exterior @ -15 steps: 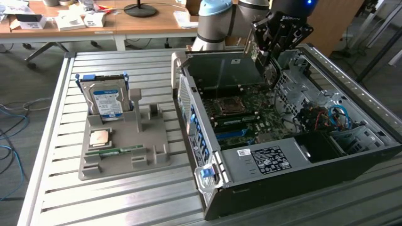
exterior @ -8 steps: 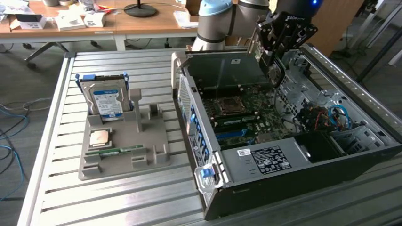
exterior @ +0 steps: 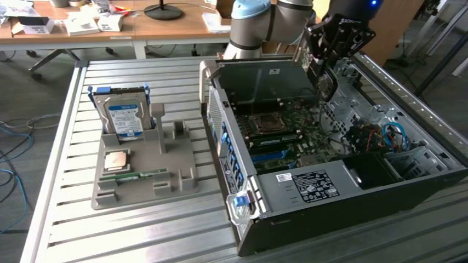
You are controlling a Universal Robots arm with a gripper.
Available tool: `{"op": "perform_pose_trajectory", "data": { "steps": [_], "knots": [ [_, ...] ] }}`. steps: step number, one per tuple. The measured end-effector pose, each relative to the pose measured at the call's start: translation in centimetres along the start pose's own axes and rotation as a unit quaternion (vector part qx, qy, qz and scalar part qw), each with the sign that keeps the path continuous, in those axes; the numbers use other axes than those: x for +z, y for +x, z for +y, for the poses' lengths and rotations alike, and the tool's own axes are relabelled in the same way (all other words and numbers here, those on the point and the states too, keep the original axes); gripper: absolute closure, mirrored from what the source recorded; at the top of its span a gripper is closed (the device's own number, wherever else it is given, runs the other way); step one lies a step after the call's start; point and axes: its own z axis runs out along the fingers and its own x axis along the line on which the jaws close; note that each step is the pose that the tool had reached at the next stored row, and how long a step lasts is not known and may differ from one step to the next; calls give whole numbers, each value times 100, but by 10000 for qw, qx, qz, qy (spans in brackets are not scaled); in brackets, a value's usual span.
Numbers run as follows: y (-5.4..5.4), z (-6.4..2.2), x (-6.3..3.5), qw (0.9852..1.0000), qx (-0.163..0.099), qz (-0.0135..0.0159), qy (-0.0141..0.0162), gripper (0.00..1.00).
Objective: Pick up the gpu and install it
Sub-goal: 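Pick up the gpu and move the gpu toward the slot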
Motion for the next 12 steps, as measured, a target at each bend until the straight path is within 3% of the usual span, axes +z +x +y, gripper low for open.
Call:
{"op": "perform_pose_trajectory", "data": {
  "steps": [4, 12],
  "knots": [
    [-56, 4, 1, 10000, 0, 0, 0, 73],
    [-70, 4, 2, 10000, 0, 0, 0, 73]
  ]
}}
